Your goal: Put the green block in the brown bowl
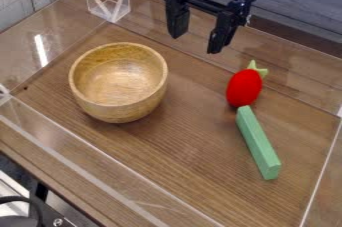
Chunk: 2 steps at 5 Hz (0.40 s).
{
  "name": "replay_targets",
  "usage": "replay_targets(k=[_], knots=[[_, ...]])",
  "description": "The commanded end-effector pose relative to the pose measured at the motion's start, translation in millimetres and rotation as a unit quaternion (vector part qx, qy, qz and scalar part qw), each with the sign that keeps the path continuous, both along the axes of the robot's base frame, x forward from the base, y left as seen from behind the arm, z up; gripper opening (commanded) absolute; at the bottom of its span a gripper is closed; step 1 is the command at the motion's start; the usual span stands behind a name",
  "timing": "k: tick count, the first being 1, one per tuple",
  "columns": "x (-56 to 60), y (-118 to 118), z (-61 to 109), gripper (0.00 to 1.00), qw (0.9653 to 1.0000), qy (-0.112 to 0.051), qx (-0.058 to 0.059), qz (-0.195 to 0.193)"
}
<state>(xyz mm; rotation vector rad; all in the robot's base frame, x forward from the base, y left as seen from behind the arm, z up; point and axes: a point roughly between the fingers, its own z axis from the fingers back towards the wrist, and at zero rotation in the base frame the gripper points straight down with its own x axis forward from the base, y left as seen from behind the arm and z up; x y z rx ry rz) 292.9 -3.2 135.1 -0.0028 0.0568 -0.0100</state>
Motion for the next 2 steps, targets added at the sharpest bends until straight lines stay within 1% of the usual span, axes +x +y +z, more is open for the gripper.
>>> replay_targets(k=[1, 2], knots=[[-9.4, -5.5, -9.6, 1.0, 0.9973, 0.014, -0.002, 0.073], [-16.4, -18.9, -17.1, 1.0, 0.9898, 0.02, -0.009, 0.141]])
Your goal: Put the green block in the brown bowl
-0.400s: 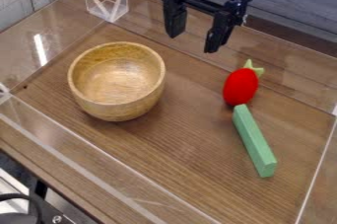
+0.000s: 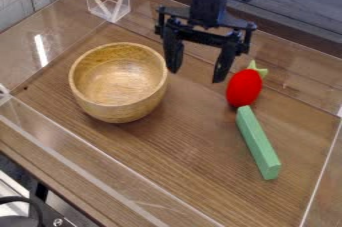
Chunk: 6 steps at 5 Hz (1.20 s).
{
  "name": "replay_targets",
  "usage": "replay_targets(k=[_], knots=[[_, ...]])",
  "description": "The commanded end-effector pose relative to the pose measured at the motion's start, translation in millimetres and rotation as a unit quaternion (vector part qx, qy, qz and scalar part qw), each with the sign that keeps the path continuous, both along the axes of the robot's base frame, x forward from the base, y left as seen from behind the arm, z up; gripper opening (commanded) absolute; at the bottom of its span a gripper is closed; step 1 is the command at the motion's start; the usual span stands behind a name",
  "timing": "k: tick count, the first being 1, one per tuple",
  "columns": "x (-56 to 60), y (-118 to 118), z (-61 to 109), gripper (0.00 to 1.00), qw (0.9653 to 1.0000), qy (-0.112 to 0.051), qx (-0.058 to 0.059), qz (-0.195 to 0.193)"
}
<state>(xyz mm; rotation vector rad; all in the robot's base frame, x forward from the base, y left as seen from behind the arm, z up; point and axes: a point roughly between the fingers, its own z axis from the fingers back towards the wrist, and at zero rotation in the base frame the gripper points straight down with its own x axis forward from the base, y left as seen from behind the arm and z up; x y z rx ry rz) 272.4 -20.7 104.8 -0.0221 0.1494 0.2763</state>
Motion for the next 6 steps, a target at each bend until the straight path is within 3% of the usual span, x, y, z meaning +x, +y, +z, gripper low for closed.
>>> replay_targets(k=[1, 3, 4, 6], knots=[[-7.0, -24.5, 12.9, 1.0, 0.998, -0.031, -0.001, 0.055], [-22.5, -86.4, 6.9, 1.0, 0.9871, -0.048, -0.013, 0.152], [-25.1, -96.9, -1.4, 1.0, 0.9803, -0.06, -0.019, 0.187], [-18.9, -92.4, -28.4, 1.0, 0.9623, -0.073, -0.014, 0.262]])
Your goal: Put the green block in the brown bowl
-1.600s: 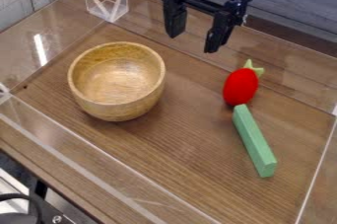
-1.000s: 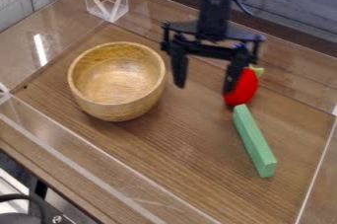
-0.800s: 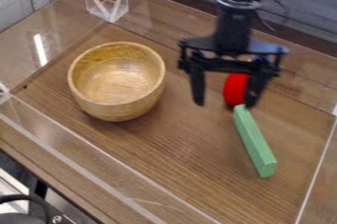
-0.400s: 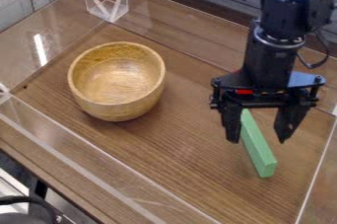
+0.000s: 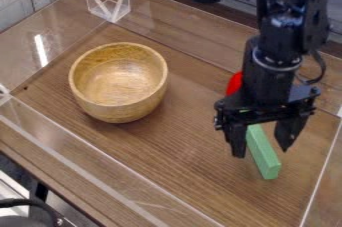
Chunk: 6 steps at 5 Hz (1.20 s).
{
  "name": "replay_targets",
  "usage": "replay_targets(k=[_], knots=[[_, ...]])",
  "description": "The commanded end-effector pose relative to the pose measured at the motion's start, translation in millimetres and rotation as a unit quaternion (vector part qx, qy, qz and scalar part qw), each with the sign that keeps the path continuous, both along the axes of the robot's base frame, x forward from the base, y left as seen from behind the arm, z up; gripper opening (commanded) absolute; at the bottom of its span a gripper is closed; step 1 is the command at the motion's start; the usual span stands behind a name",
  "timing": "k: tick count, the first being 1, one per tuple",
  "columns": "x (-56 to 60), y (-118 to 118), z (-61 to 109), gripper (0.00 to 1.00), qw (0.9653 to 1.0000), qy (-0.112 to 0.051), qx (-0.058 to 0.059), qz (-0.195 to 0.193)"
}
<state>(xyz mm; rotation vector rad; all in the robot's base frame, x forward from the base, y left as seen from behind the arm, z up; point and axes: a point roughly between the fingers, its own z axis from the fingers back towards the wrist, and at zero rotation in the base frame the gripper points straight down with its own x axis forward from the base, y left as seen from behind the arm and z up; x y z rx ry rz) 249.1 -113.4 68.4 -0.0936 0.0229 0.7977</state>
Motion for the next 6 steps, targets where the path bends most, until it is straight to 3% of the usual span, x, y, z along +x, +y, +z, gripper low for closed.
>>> replay_targets(k=[1, 2, 4, 6], knots=[[6.2, 0.8, -3.6, 1.0, 0.9994, -0.025, 0.002, 0.024], [9.1, -6.2, -8.6, 1.0, 0.9984, -0.036, 0.012, 0.042], [13.3, -14.9, -15.5, 1.0, 0.9971, -0.059, 0.025, 0.042], [15.5, -19.9, -13.3, 1.0, 0.9959, -0.062, 0.032, 0.057]])
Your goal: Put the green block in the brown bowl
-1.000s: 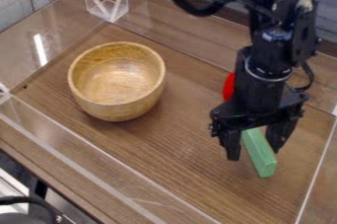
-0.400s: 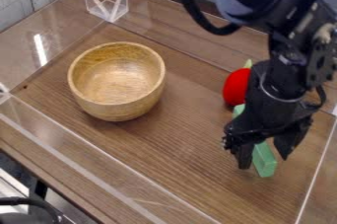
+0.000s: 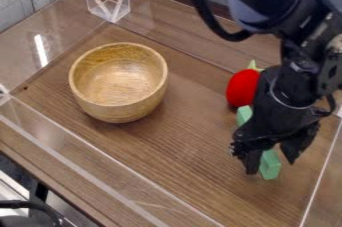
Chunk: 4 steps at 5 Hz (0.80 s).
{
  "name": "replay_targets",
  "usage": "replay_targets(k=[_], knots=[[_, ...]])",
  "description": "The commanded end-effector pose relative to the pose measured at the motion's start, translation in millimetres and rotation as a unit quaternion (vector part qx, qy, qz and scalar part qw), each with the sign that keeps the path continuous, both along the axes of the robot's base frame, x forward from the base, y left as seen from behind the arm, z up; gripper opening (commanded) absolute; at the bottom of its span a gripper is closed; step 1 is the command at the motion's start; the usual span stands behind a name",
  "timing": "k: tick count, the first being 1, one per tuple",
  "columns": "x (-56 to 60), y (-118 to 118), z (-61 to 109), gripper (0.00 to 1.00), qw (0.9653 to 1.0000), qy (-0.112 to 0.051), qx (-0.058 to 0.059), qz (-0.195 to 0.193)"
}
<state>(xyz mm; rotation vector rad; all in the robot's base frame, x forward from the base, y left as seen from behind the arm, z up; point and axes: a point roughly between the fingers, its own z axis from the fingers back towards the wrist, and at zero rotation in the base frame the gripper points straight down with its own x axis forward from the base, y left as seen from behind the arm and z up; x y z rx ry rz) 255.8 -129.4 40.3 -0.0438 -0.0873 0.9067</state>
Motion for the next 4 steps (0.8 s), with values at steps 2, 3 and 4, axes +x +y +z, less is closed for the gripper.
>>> replay_targets(k=[2, 3, 4], knots=[[14.6, -5.7, 17.2, 1.0, 0.9994, -0.022, -0.008, -0.027], [20.5, -3.6, 13.6, 1.0, 0.9984, -0.024, -0.006, -0.05], [18.3, 1.8, 10.3, 1.0, 0.9971, -0.026, -0.007, -0.071]])
